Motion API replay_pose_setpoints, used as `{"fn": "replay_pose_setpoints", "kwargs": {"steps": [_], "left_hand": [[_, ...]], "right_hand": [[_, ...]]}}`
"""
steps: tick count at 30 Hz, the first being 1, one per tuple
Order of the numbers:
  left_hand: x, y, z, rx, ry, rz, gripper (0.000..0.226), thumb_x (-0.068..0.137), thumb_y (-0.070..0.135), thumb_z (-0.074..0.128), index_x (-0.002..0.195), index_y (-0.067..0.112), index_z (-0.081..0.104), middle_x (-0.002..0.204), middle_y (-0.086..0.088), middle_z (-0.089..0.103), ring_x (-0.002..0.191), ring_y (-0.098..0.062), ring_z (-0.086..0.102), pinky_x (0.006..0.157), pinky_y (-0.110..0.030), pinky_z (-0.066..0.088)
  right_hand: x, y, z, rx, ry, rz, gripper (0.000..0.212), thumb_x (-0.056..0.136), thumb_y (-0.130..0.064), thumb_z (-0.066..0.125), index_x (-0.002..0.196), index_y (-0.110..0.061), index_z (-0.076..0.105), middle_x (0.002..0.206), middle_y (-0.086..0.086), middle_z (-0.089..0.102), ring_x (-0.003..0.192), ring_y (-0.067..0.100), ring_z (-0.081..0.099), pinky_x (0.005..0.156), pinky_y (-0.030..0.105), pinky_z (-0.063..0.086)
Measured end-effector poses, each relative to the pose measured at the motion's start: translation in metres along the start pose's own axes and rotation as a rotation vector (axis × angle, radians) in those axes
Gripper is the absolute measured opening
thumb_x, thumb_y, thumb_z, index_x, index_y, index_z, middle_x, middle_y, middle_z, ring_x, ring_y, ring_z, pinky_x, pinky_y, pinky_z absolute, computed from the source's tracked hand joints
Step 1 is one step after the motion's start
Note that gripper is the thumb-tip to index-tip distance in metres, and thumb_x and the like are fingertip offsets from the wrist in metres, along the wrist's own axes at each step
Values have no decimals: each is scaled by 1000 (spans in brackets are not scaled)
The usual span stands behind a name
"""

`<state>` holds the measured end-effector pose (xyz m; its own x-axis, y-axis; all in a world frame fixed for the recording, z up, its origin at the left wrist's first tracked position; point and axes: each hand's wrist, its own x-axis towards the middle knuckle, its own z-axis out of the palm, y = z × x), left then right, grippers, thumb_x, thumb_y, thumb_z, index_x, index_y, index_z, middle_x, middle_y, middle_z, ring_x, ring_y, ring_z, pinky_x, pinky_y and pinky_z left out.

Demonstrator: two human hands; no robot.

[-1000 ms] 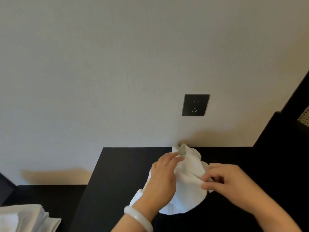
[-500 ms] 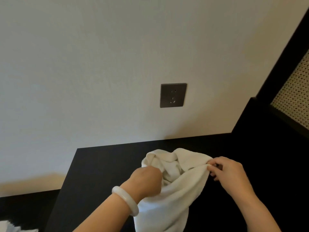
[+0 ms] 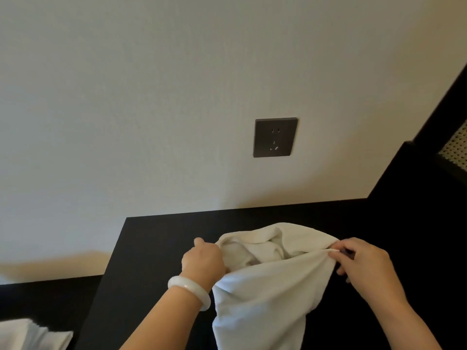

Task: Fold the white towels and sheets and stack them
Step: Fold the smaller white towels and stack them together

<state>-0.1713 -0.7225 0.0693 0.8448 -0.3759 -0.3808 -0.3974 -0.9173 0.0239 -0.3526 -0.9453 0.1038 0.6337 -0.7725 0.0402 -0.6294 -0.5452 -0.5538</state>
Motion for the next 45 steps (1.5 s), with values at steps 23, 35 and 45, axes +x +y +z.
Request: {"fn": "replay_pose_setpoints", "kwargs": {"steps": [23,35,45], "left_hand": [[-72,-54,-51,-1785,35,-29,28,99,8,44,108,16,69,98,-15,72,82,-25,66,67,-36,54],[-89,-82,-25,-555,295,-186,4,97,28,50,94,26,49,84,5,60,73,-10,59,59,-22,44],[-138,-110,-226,-840,913,143,15,89,11,63,79,22,59,58,0,69,43,-17,63,43,-20,47]], "right_hand": [[-9,-31,-28,187,32,-135,10,87,-14,73,82,-22,71,84,-13,65,80,3,56,81,30,43],[-16,-23,-23,154,24,-192,22,88,-16,71,77,-33,63,85,-17,61,82,-1,54,75,24,40],[26,-101,-138,423,428,-564,16,79,-32,69,74,-46,65,98,-36,60,93,-17,52,76,-8,28]]}}
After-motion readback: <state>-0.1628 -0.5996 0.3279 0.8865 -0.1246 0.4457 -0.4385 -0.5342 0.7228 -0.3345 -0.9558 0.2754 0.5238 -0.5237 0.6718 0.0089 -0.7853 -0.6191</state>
